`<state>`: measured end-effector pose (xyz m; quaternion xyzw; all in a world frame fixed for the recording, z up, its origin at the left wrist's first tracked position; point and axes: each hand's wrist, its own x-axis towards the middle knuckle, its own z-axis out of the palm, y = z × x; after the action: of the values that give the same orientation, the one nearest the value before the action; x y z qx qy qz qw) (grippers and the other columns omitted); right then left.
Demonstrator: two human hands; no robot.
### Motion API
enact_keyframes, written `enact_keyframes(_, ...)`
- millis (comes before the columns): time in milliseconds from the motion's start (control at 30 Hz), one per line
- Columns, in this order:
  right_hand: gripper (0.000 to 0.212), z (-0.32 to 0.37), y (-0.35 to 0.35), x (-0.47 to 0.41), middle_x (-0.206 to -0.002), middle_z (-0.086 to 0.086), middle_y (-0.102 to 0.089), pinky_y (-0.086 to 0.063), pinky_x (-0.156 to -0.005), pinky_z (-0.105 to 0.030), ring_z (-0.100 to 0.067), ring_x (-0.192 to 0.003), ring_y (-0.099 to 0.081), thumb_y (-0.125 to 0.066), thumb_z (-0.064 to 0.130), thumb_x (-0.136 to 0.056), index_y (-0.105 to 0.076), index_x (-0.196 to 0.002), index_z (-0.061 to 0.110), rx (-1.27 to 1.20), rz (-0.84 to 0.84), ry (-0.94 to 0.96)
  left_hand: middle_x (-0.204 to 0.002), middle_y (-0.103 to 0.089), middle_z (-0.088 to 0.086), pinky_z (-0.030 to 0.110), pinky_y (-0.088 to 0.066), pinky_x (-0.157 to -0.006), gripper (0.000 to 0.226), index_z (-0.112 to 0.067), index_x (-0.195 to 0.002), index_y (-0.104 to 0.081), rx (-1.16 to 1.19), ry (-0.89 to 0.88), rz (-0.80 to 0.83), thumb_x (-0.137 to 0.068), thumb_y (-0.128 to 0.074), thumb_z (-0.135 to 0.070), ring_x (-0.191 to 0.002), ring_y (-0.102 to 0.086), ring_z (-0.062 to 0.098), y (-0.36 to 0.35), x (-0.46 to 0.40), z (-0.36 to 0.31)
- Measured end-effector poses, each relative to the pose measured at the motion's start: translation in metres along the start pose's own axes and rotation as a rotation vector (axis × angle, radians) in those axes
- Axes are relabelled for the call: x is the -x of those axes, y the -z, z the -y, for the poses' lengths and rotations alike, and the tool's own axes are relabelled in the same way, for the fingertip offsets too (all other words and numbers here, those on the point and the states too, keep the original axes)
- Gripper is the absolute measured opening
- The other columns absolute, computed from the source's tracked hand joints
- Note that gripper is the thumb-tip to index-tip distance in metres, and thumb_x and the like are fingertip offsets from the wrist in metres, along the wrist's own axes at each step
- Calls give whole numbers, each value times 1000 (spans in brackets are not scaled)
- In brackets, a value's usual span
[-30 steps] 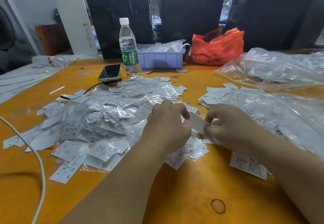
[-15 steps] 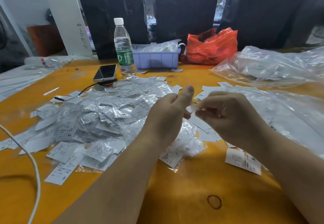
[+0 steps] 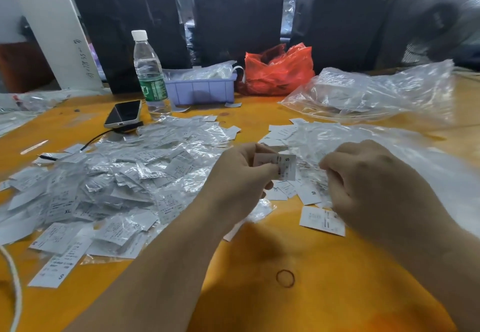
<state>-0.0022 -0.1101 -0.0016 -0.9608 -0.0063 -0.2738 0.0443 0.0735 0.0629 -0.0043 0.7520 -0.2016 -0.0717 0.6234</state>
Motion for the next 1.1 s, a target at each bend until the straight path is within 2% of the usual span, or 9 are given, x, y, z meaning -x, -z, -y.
enact_keyframes(233, 9, -12, -3, 18, -101, 7, -53, -38, -63, -29, -18, -94, -44, -53, 21, -92, -49, -98, 28, 277, 308, -137, -78, -68, -3, 23, -47, -54, 15, -29, -93, -67, -119, -74, 102, -89, -65, -15, -64, -60, 12, -32, 14, 5)
enact_keyframes(367, 24, -13, -12, 20, -110, 4, -55, -40, -65, -29, -19, -103, -47, -52, 21, -92, -51, -114, 29, 270, 289, -138, -78, -68, -3, 37, -50, -59, 15, -35, -91, -64, -191, -162, 160, -91, -64, -20, -73, -62, 27, -41, 17, 7)
enact_keyframes(467, 32, -12, -16, 21, -123, -2, -51, -37, -75, -32, -26, -110, -46, -43, 24, -94, -40, -126, 25, 312, 302, -169, -75, -66, -11, 29, -50, -57, 16, -35, -90, -64, -216, -168, 166, -91, -64, -19, -69, -62, 20, -41, 17, 9)
enact_keyframes(600, 32, -6, -17, 22, -119, -5, -56, -34, -66, -34, -27, -106, -52, -37, 18, -95, -37, -127, 22, 302, 328, -229, -72, -65, -14, 21, -46, -55, 16, -36, -90, -63, -242, -170, 167, -90, -64, -20, -62, -57, 9, -41, 16, 12)
enact_keyframes(800, 29, -5, -19, 21, -119, -2, -49, -36, -67, -32, -23, -106, -47, -43, 17, -95, -40, -123, 22, 280, 267, -186, -72, -64, -13, 22, -44, -54, 17, -34, -88, -64, -262, -185, 152, -90, -63, -18, -64, -57, 14, -40, 17, 12)
enact_keyframes(867, 28, -6, -20, 22, -120, -2, -47, -38, -71, -32, -23, -107, -45, -42, 21, -96, -39, -123, 23, 270, 247, -172, -72, -64, -14, 17, -43, -54, 17, -35, -88, -63, -269, -181, 147, -91, -63, -18, -62, -57, 9, -39, 17, 13)
enact_keyframes(1000, 41, -13, -22, 23, -138, -10, -37, -35, -97, -41, -33, -121, -39, -33, 25, -97, -30, -138, 24, 291, 311, -252, -71, -63, -20, 15, -43, -52, 17, -36, -88, -63, -287, -176, 145, -91, -63, -19, -64, -59, 9, -40, 16, 14)
enact_keyframes(1033, 45, -14, -22, 23, -142, -12, -35, -35, -100, -43, -35, -124, -38, -32, 23, -97, -26, -141, 24, 277, 352, -285, -71, -64, -21, 16, -44, -52, 17, -36, -88, -63, -290, -176, 146, -91, -63, -20, -63, -59, 9, -41, 16, 14)
enact_keyframes(1100, 46, -14, -22, 23, -141, -14, -39, -38, -92, -41, -35, -123, -41, -31, 22, -97, -25, -142, 23, 262, 378, -302, -72, -64, -20, 17, -44, -51, 17, -36, -88, -63, -288, -175, 150, -91, -63, -20, -61, -58, 8, -42, 16, 14)
